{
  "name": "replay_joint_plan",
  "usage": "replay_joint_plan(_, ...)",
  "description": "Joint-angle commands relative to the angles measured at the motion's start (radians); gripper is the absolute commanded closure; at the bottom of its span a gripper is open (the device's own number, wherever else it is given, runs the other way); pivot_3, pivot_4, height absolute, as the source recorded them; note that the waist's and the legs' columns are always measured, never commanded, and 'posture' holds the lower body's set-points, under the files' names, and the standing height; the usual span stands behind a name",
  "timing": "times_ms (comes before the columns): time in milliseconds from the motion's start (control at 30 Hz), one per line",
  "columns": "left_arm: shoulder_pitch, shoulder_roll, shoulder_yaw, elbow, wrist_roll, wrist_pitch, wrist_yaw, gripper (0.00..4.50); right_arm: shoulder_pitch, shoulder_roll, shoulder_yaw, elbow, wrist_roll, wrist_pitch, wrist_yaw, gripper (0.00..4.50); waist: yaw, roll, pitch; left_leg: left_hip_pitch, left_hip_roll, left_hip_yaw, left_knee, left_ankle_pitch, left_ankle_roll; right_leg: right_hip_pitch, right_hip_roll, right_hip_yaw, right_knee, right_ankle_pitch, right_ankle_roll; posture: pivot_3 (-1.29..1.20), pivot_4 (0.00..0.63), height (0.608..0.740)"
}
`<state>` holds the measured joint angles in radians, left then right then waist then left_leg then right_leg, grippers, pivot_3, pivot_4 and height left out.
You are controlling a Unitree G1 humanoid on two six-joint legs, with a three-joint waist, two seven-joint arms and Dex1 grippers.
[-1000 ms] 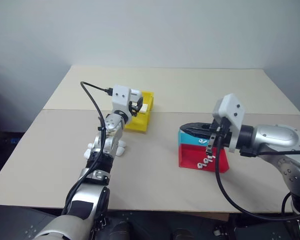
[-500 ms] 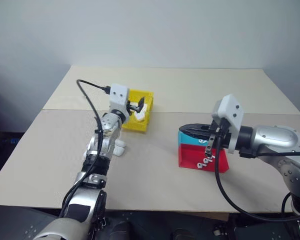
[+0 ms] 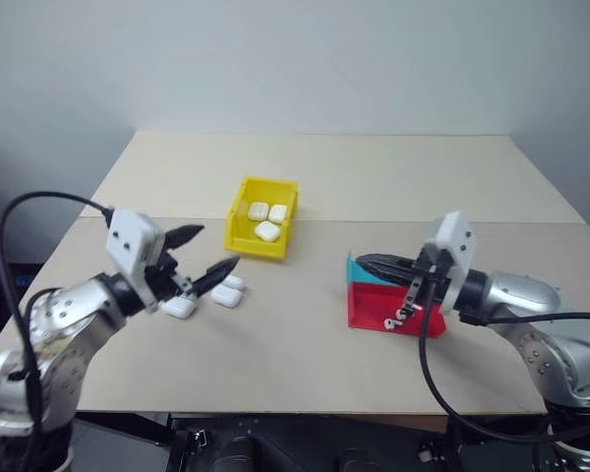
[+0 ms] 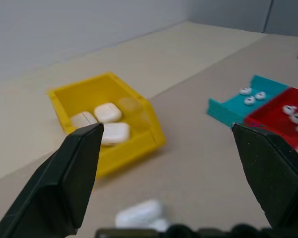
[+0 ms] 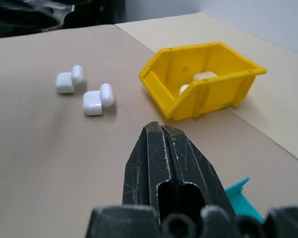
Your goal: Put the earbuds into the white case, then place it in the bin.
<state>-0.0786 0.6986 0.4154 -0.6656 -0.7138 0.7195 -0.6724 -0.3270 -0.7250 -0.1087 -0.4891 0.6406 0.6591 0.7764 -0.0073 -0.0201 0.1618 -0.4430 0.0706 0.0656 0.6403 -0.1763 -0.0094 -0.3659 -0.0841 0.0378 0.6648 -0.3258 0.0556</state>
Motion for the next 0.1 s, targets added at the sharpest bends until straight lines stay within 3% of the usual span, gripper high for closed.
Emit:
replay_joint_plan(33, 0.106, 0.009, 0.117, -0.106, -0.073, -0.003, -0.008, 0.01, 0.043, -0.062, -0.035, -0.01, -0.021, -0.055, 0.072, 4.5, 0.002, 0.0, 0.0, 0.001, 0.0, 0.0, 0.0, 0.0, 0.0, 0.001, 0.0, 0.0, 0.0, 0.0, 0.0, 0.0, 0.15, 0.74)
replay_joint_plan(100, 0.133, -0.014, 0.127, -0.116, -0.085, -0.009, 0.033, 0.01, 0.049, -0.066, -0.039, -0.009, -0.009, -0.054, 0.083, 4.5, 0.003, 0.0, 0.0, 0.004, 0.0, 0.0, 0.0, 0.0, 0.001, 0.004, 0.0, -0.001, 0.0, 0.0, -0.001, 0.0, 0.15, 0.74)
